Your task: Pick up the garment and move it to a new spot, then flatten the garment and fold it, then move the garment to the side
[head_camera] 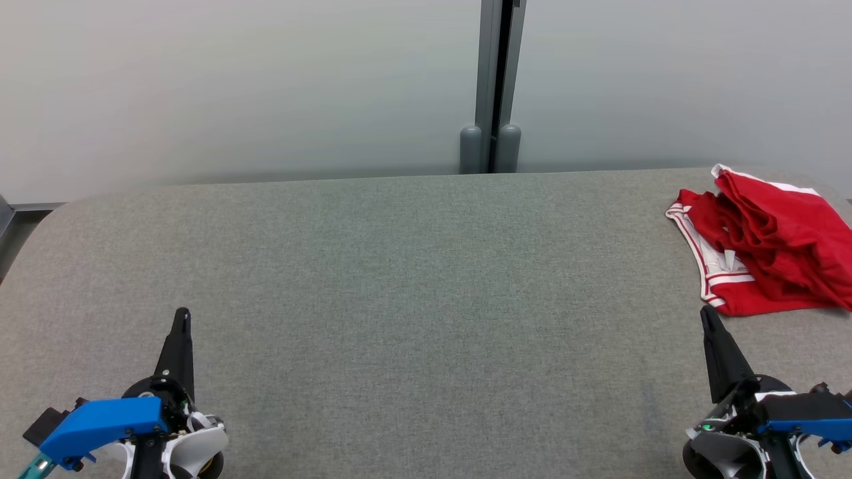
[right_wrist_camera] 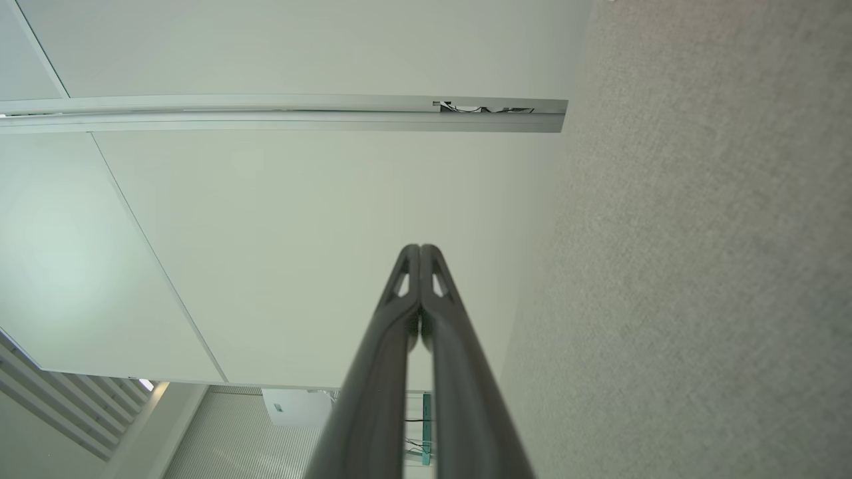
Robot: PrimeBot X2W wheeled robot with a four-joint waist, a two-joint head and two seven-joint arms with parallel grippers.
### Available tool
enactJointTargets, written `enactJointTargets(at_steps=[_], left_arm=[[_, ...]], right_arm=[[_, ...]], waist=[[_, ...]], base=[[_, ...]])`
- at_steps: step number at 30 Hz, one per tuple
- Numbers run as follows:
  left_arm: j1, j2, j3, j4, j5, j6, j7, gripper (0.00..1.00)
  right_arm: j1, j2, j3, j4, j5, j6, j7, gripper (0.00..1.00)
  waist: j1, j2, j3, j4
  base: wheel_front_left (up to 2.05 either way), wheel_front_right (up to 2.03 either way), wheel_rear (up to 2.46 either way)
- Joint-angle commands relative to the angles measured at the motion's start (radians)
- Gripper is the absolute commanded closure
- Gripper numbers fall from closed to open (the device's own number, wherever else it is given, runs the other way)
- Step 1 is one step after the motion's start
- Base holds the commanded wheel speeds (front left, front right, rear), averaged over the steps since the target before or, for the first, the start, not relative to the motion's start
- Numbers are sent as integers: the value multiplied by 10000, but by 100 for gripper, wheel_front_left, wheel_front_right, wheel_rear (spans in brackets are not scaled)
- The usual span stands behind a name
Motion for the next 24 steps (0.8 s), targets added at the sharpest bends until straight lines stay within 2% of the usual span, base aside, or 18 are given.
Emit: enactJointTargets(at_steps=[1, 24], left_arm=[[-90, -25, 20, -4, -19, -43, 34, 100], [-90, -25, 18, -6, -21, -43, 33, 100]], right_arm=[[-141, -44, -22, 17, 24, 11, 28, 100], [-139, -44, -20, 17, 25, 11, 27, 100]], waist=[[1, 0, 0, 0], [1, 0, 0, 0]], base=[[0, 0, 0], [0, 0, 0]])
